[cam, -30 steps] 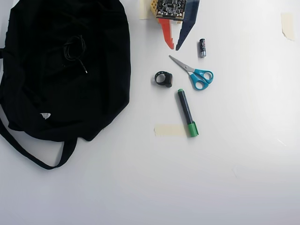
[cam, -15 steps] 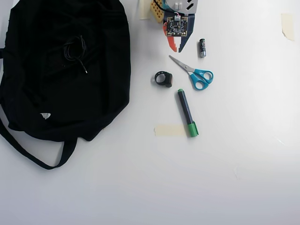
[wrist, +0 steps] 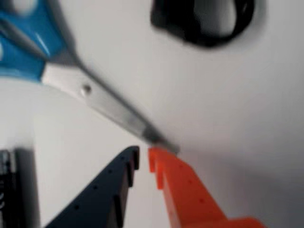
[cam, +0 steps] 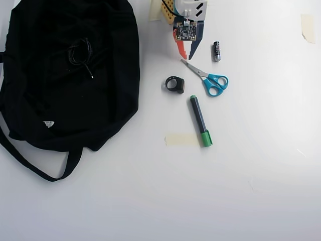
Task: Put the cable into the black bag
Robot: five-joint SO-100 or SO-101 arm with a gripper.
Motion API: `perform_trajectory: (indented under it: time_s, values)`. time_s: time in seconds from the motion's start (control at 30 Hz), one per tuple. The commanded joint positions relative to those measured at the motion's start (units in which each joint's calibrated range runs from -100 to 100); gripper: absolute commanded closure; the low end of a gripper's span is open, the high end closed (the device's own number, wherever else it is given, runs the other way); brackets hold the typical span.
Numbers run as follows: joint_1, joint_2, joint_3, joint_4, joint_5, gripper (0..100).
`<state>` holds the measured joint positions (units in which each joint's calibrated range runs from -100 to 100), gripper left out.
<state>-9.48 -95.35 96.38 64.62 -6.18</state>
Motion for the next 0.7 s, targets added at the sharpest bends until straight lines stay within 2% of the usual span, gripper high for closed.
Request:
perform_trajectory:
  time_s: [0.0,0.37,0.67]
  values:
    - [0.1,-1.7,2.8,-0.3,0.2,98]
    - [0.4,-4.0,2.9,6.4,0.3,98]
    - [0.7,-4.1,2.9,6.7,0.2,98]
